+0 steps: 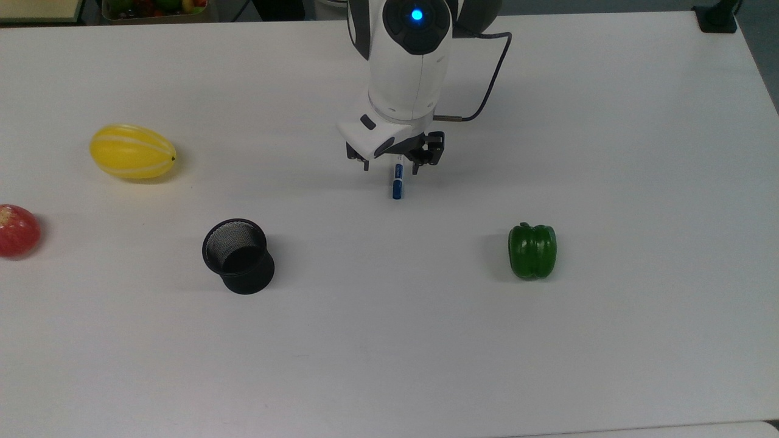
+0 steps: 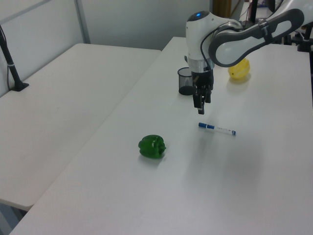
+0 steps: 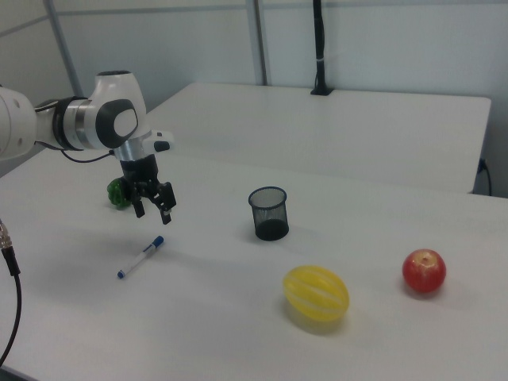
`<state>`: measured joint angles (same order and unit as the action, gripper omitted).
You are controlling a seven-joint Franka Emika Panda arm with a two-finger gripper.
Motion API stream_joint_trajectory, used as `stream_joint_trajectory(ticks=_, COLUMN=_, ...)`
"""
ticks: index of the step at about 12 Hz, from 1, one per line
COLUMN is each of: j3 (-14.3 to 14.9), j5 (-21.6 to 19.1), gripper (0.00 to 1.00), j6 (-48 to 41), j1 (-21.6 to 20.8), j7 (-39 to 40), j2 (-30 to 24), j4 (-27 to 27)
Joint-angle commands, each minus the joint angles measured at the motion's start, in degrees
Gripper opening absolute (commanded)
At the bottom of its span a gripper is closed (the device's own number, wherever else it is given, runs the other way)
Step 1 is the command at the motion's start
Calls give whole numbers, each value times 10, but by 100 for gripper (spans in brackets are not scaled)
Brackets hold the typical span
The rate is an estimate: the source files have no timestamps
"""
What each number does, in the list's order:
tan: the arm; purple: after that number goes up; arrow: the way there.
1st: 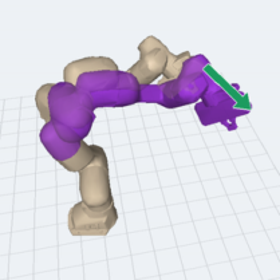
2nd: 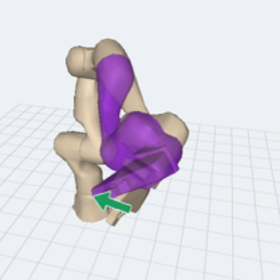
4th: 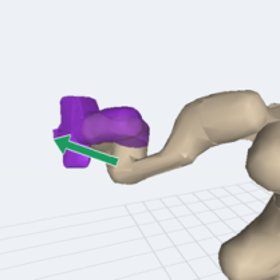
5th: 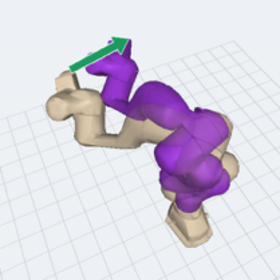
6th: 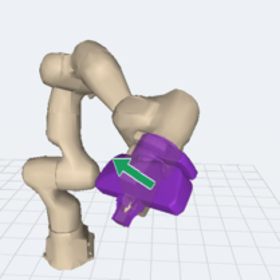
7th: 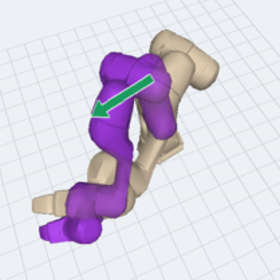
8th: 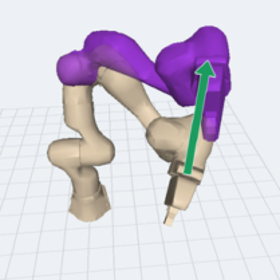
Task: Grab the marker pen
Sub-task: 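Open the gripper, release the marker and raise the gripper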
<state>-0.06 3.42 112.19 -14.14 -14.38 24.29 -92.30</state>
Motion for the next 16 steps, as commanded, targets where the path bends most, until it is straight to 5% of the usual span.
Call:
stream_joint_trajectory(ticks=1, j3=3, j5=7, gripper=100, j6=12, j1=-9, j7=-16, j2=-4, j4=-5)
stream_joint_trajectory(ticks=5, j3=3, j5=11, gripper=100, j6=4, j1=-7, j7=-8, j2=-30, j4=2)
stream_joint_trajectory(ticks=10, j3=8, j5=17, gripper=100, j6=-101, j1=10, j7=109, j2=-118, j4=1)
stream_joint_trajectory(ticks=16, j3=6, j5=12, gripper=100, j6=-216, j1=74, j7=154, j2=-241, j4=-3)
